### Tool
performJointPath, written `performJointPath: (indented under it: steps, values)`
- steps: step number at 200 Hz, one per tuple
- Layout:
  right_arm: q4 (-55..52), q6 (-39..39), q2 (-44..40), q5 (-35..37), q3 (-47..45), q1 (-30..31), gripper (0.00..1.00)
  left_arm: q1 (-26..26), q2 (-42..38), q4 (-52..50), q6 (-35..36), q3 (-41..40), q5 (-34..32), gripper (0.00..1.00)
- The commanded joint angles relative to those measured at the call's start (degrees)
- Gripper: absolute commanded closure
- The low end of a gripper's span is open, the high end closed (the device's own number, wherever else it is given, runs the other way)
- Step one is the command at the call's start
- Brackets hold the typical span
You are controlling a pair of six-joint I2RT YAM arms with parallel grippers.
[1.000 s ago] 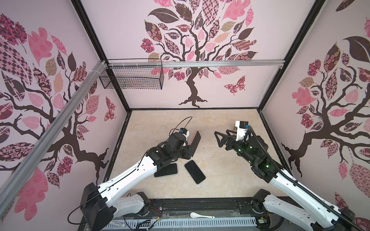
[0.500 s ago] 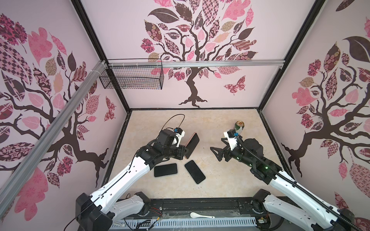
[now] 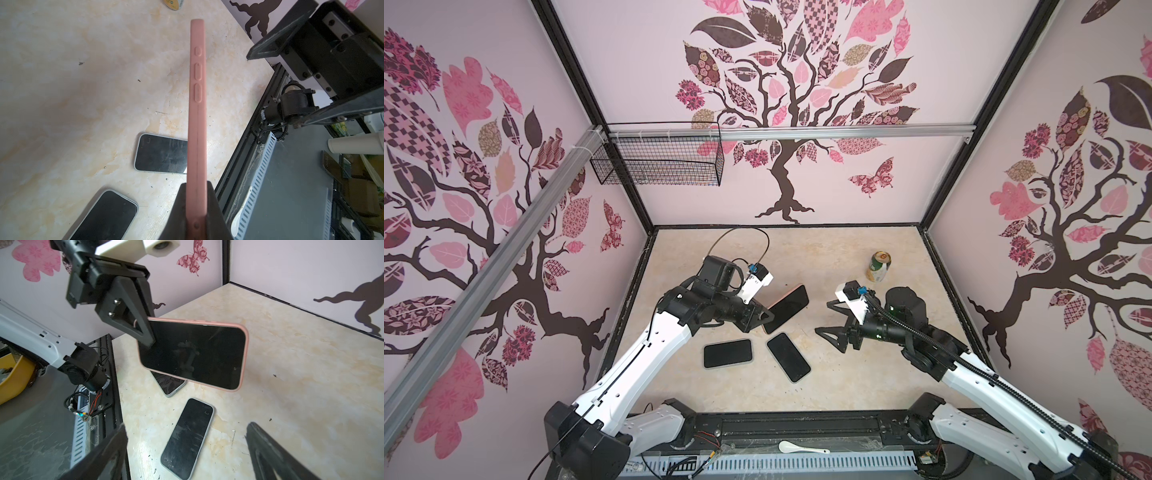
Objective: Take the phone out of the phone case
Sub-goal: Remove the phone case from the phone.
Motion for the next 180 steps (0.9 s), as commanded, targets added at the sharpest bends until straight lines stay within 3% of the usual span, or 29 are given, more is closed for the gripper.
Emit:
performJointPath:
  steps: [1,49,72,103,136,180]
  values:
    - [-8.39,-7.19,0.43,-3.93,5.45,-0.09,0.10,1.36,-0.80,-1.72,8.68,2.09,8.92,1.00]
    - [-29.91,-25.86,0.59,-5.08,11.26,-0.06,0.10,1.36,-0.25,-6.89,19.53,3.12,16.84,1.00]
    - [-33.93,-29.36,1.29,-3.94,12.70,-0.06,0.11,1.36,-0.88,-7.41,22.82,2.77,19.60,1.00]
    - [-33.98,-30.74,1.83,-4.88,12.46,-0.02,0.16,1.36,-1.53,-10.23,28.13,3.51,21.72,1.00]
    - [-29.35,-31.14,3.27,-7.76,11.05,-0.07,0.29,1.41,-1.43,-12.47,31.46,3.59,22.33,1.00]
    - [-25.68,-33.61,4.95,-10.46,11.23,-0.06,0.39,1.36,-1.66,-14.50,33.42,3.57,21.45,1.00]
